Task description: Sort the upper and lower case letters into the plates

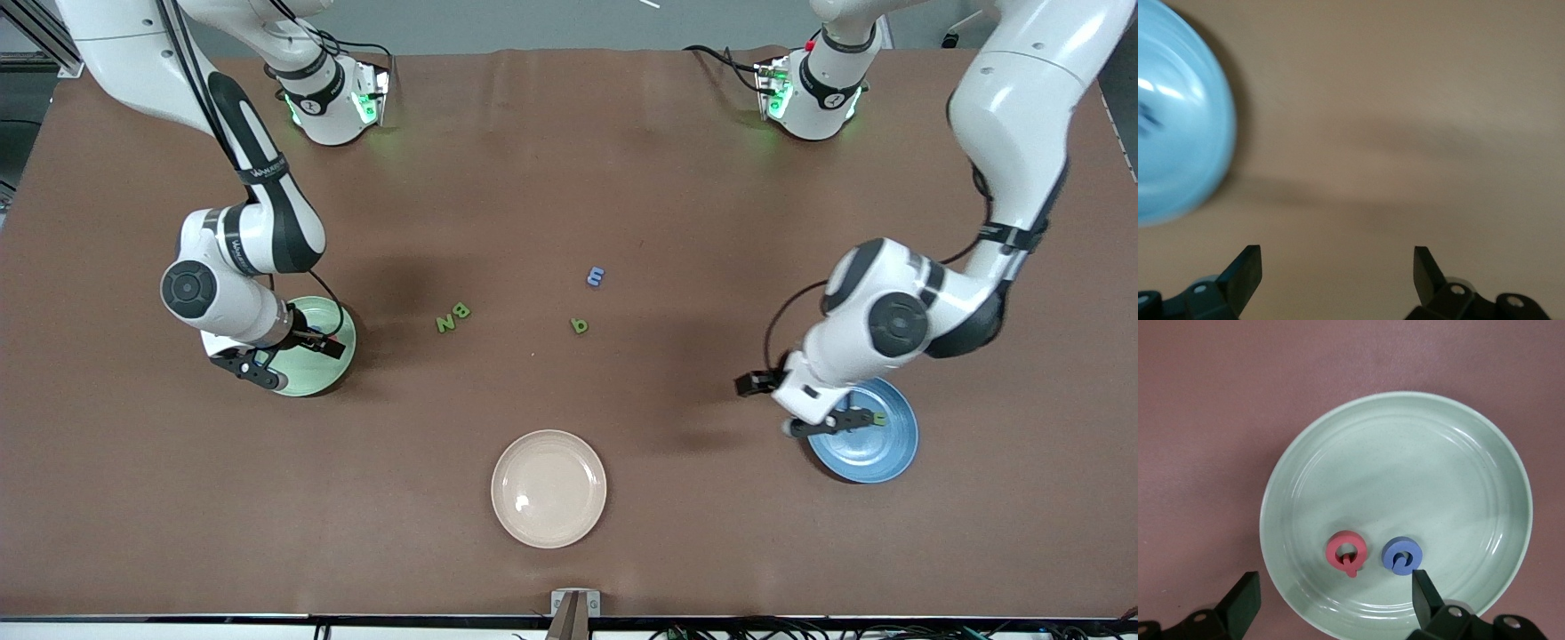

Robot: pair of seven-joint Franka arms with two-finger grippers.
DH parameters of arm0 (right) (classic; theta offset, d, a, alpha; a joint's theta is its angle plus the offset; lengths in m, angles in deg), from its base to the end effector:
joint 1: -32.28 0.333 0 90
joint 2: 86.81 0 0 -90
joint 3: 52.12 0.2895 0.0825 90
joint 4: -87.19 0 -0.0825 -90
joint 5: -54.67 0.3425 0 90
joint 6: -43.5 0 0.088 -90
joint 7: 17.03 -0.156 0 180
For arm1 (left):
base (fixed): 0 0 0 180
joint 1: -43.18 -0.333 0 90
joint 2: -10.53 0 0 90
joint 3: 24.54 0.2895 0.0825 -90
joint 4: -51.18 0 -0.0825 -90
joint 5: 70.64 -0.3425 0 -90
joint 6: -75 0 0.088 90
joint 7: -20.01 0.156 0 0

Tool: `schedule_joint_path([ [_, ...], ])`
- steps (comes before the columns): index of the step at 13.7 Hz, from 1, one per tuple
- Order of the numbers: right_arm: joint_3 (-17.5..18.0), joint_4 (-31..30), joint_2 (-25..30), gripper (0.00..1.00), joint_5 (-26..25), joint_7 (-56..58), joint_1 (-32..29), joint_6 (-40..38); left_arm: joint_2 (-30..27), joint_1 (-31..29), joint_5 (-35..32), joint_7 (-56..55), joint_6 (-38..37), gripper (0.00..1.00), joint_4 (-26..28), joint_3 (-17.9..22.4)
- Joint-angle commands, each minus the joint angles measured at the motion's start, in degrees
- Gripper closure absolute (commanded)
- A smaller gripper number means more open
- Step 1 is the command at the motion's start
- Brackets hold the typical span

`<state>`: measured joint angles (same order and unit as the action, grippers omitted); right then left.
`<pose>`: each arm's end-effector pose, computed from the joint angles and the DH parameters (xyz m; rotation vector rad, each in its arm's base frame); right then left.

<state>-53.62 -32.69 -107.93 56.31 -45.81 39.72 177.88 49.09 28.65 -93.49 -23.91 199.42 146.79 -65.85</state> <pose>0.5274 0.0559 0.1940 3.0436 -0.6465 -0.1760 0.5894 -0.2219 0.2423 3.0385 0.2818 -0.0613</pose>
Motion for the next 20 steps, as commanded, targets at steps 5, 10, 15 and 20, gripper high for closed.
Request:
schedule_joint_path([
  [5,0.1,4.8,1.8,0.0,-0.7,1.1,-1.5,-7.3,0.9,15.4,-1.0,-20.6,3.5,0.0,-0.3,2.0],
  [10,0.4,4.9,2.2,0.0,-0.3,-0.1,-0.7,-7.0,3.3,28.7,-2.5,-30.6,9.0,0.06,-1.6,9.9],
  [15,0.4,4.9,2.2,0.0,-0.3,-7.5,3.0,-6.0,7.7,37.6,-2.3,-37.1,9.9,0.17,-6.1,14.9],
  [20,0.5,4.6,1.6,0.0,-0.3,-14.0,6.5,-2.7,9.9,39.3,-2.4,-43.2,10.8,0.24,-8.1,15.4],
])
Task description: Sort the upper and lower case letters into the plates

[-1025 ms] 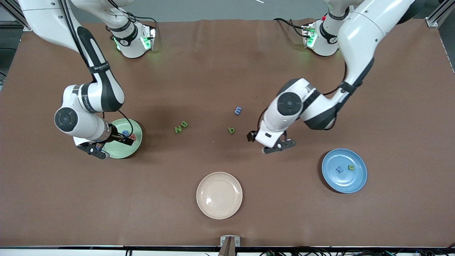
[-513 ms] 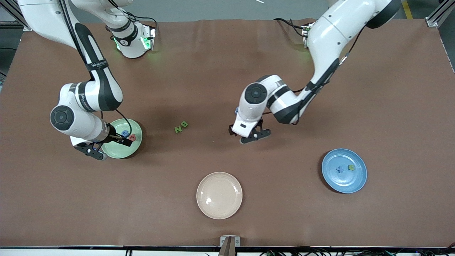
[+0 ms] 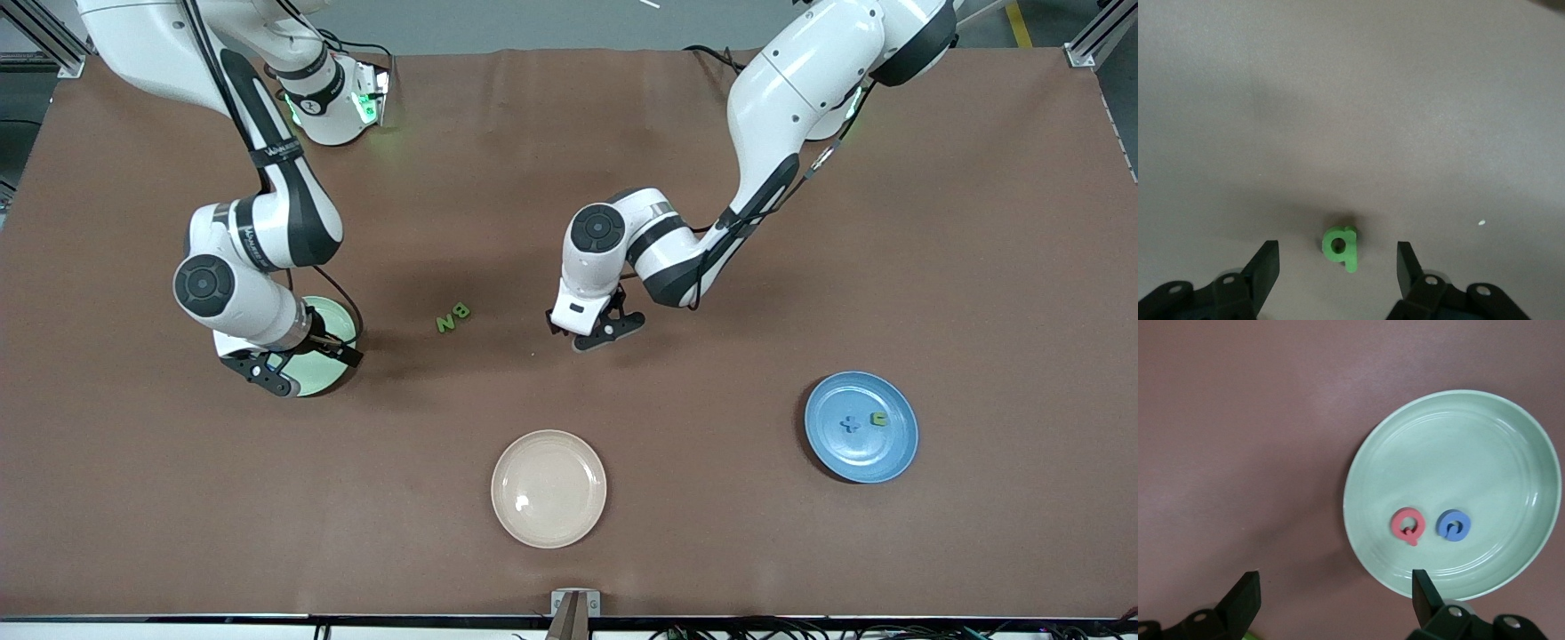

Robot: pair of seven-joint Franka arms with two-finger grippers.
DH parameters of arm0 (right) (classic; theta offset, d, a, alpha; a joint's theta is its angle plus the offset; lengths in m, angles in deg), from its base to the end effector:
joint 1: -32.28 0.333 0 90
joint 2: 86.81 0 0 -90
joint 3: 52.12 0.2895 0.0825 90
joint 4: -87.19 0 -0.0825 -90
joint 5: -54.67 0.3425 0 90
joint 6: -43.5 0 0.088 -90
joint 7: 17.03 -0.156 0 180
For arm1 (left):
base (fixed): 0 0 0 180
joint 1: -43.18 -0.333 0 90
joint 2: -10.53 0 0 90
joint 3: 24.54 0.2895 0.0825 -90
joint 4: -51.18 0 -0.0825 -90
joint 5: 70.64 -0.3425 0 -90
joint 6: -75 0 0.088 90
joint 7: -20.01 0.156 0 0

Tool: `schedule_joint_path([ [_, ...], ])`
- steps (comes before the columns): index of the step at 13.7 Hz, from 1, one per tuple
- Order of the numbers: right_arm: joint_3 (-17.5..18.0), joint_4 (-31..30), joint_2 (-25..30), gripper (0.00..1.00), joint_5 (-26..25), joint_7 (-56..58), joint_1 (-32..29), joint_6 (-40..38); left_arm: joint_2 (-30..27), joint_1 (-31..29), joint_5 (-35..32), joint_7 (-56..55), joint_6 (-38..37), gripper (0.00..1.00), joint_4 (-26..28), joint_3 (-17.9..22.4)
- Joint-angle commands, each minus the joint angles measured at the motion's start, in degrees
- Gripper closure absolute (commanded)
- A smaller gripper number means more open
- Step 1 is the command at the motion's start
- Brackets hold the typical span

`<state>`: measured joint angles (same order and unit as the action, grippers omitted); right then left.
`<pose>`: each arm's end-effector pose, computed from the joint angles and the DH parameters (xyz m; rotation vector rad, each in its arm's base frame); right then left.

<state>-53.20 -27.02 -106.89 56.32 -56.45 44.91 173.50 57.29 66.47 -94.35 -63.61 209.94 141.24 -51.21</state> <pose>0.5441 0.1131 0.2344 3.0218 -0.7794 -0.1153 0.4613 -0.4717 0.1619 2.9892 0.6706 0.0020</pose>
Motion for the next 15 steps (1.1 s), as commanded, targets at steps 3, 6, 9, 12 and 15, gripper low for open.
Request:
schedule_joint_path([
  [3,0.0,-1.6,0.2,0.0,-0.3,-8.5,4.3,5.0,2.3,4.7,-1.2,-5.1,0.3,0.26,-3.1,4.3],
  [6,-0.1,-2.8,-2.0,0.0,-0.3,-15.9,8.8,8.8,2.7,5.2,-1.1,-5.1,0.3,0.3,-3.1,4.5],
  [9,-0.1,-5.0,-3.5,0.03,-0.5,-23.1,11.3,12.9,2.8,5.2,-0.8,-5.1,0.3,0.35,-3.1,4.5],
  [12,0.0,-6.4,-4.6,0.08,-0.5,-30.5,11.5,13.1,3.7,5.2,-0.8,-5.1,0.3,0.39,-3.5,4.5],
  [15,0.0,-6.5,-5.7,0.11,-0.5,-35.0,12.9,13.4,3.8,5.3,-0.9,-5.0,0.3,0.49,-3.6,4.5],
])
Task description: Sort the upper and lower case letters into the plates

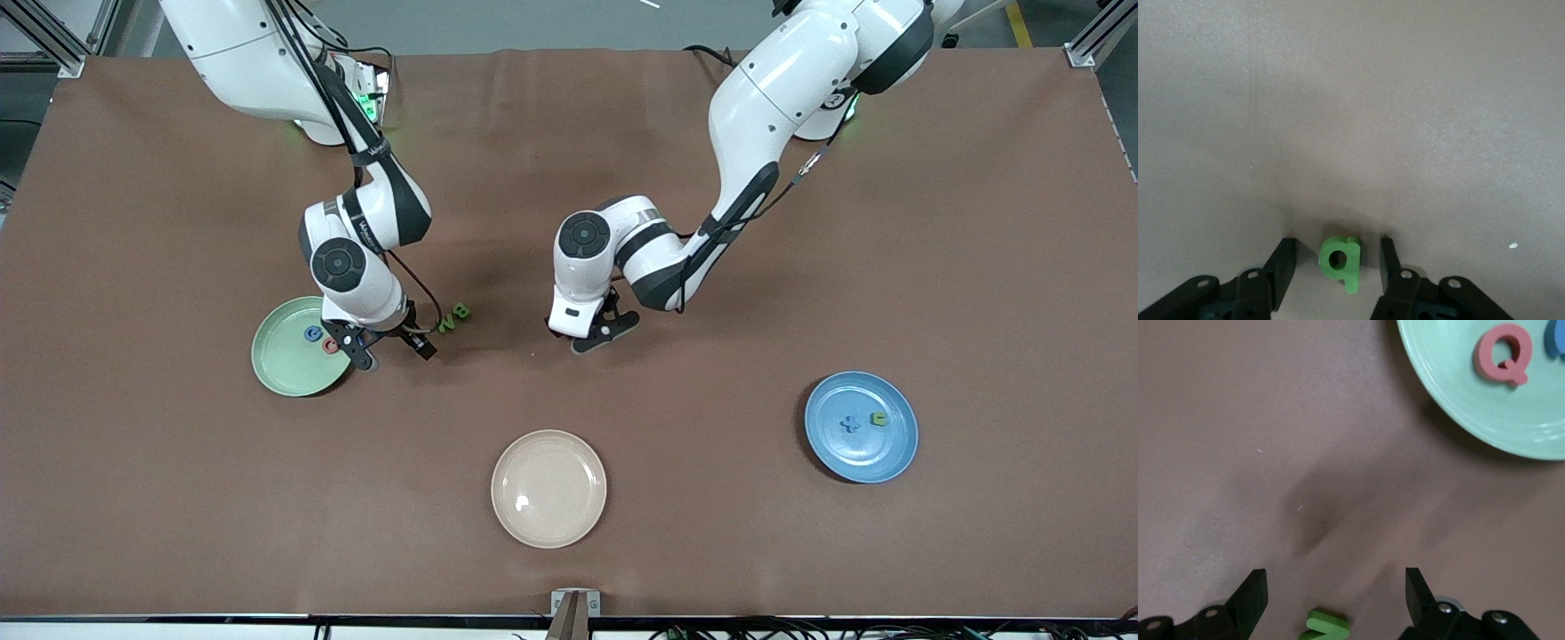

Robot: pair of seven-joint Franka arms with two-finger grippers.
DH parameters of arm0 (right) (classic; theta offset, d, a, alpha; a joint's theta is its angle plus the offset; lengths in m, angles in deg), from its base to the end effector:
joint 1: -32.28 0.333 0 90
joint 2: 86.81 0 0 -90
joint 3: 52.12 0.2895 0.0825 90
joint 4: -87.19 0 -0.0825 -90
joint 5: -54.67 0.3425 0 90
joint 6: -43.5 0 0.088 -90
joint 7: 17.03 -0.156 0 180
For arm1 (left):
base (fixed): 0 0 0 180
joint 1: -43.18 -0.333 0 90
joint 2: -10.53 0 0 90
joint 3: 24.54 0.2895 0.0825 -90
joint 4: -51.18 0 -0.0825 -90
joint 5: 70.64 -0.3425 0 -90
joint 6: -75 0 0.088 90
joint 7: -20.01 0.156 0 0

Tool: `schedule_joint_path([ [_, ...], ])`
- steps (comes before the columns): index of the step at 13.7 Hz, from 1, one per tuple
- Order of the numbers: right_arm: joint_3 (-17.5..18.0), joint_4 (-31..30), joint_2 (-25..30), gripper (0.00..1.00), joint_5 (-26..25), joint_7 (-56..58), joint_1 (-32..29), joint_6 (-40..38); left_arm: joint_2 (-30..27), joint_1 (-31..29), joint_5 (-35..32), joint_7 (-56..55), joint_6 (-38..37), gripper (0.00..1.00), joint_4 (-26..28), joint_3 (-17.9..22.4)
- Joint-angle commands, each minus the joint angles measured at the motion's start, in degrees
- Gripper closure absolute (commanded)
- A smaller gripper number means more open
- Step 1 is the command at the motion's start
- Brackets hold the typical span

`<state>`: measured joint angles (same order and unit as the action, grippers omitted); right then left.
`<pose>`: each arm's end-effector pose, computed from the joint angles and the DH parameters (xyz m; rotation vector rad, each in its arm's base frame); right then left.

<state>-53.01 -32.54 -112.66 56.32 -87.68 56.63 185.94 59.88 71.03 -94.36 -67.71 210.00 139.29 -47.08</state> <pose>0.4965 0.2159 0.1611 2.8341 -1.2751 -0.0694 0.4543 -0.4782 0.1344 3.0121 0.7552 0.0245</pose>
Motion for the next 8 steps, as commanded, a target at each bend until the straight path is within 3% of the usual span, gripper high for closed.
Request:
schedule_joint_path([
  [1,-0.1,-1.0,-0.2,0.13,-0.5,-4.6,1.1,1.3,1.0,0.6,-0.8,-0.8,0.2,0.56,-1.6,0.4],
  [5,-0.1,-1.1,-0.7,0.2,-0.4,-8.4,3.4,2.1,0.5,0.5,-0.7,-0.6,-0.4,0.95,-1.9,0.4],
  [8,-0.1,-1.2,-0.7,0.29,-0.1,-9.2,4.1,2.2,-2.4,-1.0,-1.5,-0.1,-1.9,0.97,-2.1,0.6],
])
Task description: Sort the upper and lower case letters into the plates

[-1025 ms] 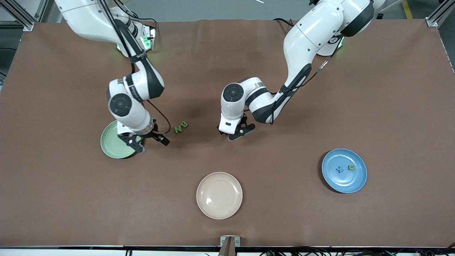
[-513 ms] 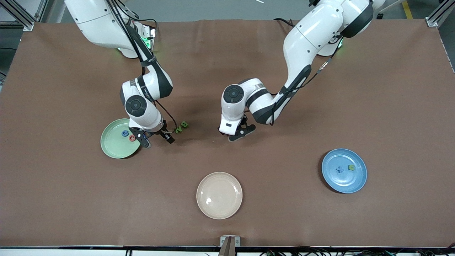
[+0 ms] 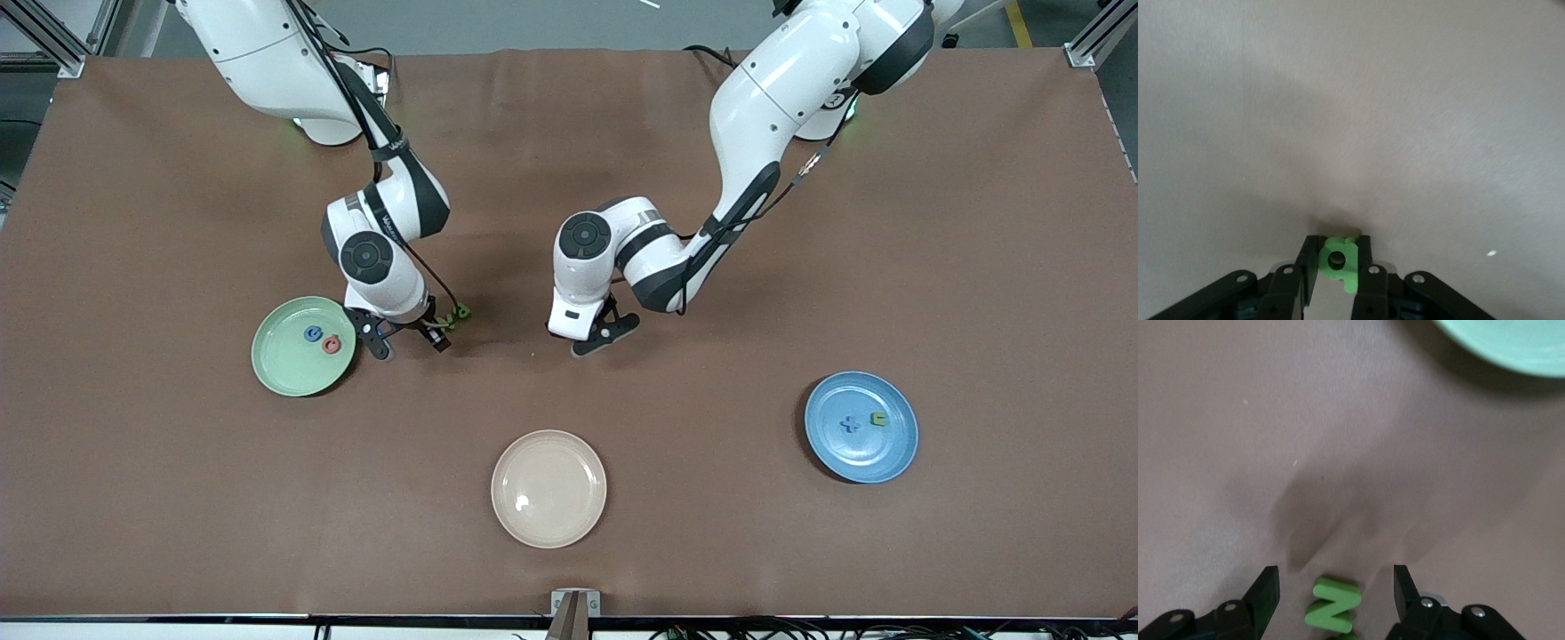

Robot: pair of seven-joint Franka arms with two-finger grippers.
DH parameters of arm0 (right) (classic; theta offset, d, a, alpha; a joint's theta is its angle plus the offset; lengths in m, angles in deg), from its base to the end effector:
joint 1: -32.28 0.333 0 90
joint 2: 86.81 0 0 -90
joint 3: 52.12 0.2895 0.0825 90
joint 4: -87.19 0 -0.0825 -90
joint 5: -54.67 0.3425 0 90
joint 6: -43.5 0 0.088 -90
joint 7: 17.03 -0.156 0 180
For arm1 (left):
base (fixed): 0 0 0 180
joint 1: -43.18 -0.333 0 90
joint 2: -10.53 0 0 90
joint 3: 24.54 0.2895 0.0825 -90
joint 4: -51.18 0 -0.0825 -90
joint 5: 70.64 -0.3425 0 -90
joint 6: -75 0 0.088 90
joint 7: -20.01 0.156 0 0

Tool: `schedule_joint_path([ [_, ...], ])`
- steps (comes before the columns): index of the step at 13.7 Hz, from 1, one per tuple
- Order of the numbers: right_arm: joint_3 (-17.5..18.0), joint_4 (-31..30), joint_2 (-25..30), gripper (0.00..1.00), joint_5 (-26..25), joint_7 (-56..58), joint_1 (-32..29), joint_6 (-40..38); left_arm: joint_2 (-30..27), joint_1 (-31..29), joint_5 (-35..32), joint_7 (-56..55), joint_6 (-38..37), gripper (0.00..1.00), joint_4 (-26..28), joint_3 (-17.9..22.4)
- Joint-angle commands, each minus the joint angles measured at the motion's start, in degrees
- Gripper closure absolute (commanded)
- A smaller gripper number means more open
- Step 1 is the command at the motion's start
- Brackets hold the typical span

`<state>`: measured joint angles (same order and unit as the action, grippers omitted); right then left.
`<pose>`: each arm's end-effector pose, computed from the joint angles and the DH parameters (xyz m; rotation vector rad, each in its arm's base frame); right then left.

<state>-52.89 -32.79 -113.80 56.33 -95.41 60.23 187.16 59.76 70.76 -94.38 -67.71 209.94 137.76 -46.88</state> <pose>0.4799 0.2468 0.1506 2.7815 -1.3714 -0.0669 0.4668 -0.4784 0.1452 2.9873 0.7718 0.0513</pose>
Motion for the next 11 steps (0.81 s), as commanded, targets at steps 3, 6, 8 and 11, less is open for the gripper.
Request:
schedule_joint_path([
  [3,-0.2,-1.7,0.4,0.38,0.1,-2.9,1.2,2.1,-6.2,-8.3,-1.6,7.5,-6.0,0.99,-1.9,-0.2],
  [6,-0.2,-2.3,0.4,0.47,0.2,-3.0,1.6,3.1,-8.2,-15.1,-0.9,21.0,-8.2,1.0,-1.9,-0.4],
  [8,-0.2,-2.5,0.4,0.56,0.2,-3.4,1.8,3.6,-9.4,-19.6,-0.8,29.8,-10.9,1.0,-1.9,-1.0],
  [11,-0.2,-3.1,0.3,0.77,0.2,-3.5,2.3,4.4,-12.5,-26.7,-0.2,43.2,-16.4,1.0,-1.2,-1.7],
])
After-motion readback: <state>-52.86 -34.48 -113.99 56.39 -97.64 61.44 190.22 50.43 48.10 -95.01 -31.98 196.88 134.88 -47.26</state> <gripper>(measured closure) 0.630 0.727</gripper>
